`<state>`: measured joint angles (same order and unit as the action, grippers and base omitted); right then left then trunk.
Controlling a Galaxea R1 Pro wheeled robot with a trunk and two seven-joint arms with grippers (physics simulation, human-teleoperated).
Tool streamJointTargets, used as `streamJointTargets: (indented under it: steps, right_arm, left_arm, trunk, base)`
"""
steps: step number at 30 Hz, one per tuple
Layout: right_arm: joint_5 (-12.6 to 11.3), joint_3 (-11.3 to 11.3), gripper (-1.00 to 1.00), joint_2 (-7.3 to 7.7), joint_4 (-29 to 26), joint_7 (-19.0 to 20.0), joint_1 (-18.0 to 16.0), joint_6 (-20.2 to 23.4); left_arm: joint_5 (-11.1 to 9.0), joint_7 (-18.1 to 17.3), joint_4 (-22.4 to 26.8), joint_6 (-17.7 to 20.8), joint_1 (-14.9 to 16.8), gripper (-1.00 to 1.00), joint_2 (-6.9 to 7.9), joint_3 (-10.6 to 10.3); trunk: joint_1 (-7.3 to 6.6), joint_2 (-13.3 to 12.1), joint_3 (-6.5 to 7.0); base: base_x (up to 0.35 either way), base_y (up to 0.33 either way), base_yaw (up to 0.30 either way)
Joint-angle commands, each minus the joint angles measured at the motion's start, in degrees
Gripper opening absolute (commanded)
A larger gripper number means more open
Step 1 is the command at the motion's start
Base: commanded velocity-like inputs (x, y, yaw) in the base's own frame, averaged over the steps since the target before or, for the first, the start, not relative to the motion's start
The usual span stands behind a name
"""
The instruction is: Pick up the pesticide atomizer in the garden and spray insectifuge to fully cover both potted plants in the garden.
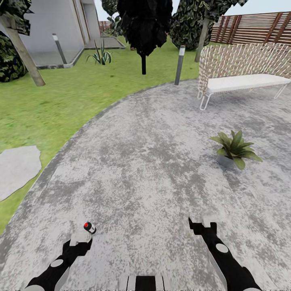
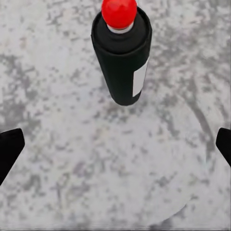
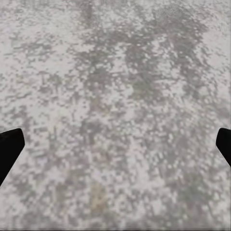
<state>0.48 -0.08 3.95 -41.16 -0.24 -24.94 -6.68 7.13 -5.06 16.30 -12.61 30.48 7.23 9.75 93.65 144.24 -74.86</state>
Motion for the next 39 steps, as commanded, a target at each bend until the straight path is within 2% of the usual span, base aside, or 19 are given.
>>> streamJointTargets:
  steps: [1,7,13,20,29,39]
  right_arm:
    - [0.05,-0.01,1.00,0.00,0.03,-0.02,-0.02,-0.17]
    - [0.05,-0.01,1.00,0.00,0.10,-0.02,-0.02,-0.18]
    - [0.09,0.04,1.00,0.00,0.19,-0.02,-0.02,-0.18]
    - [0.14,0.08,1.00,0.08,0.28,-0.02,-0.02,-0.09]
    - [0.14,0.08,1.00,0.09,0.23,-0.02,-0.02,-0.10]
    - [0.14,0.08,1.00,0.09,0.24,-0.02,-0.02,-0.11]
  left_arm:
    - [0.60,-0.30,-0.04,-0.22,0.03,1.00,-0.03,0.48]
    - [0.72,-0.30,-0.35,-0.62,-0.69,1.00,-0.08,0.44]
    - [0.78,0.20,-0.58,-5.02,-0.87,1.00,-0.07,0.44]
    - [0.72,0.39,-0.58,-5.81,-0.91,1.00,-0.13,0.44]
    - [0.60,0.40,-0.57,-5.85,-0.90,1.00,-0.19,0.44]
    - [0.60,0.40,-0.57,-5.85,-0.91,1.00,-0.27,0.44]
  trunk:
    - [0.01,0.03,-0.36]
    - [0.17,0.11,-2.23]
    - [0.32,0.19,-4.06]
    - [0.32,0.19,-4.13]
    - [0.32,0.19,-4.13]
    - [0.32,0.19,-4.13]
  base:
    - [0.000,0.000,0.000]
    - [0.000,0.000,0.000]
    - [0.000,0.000,0.000]
    - [0.009,0.000,0.000]
    - [0.231,0.000,0.000]
    - [0.030,0.002,0.000]
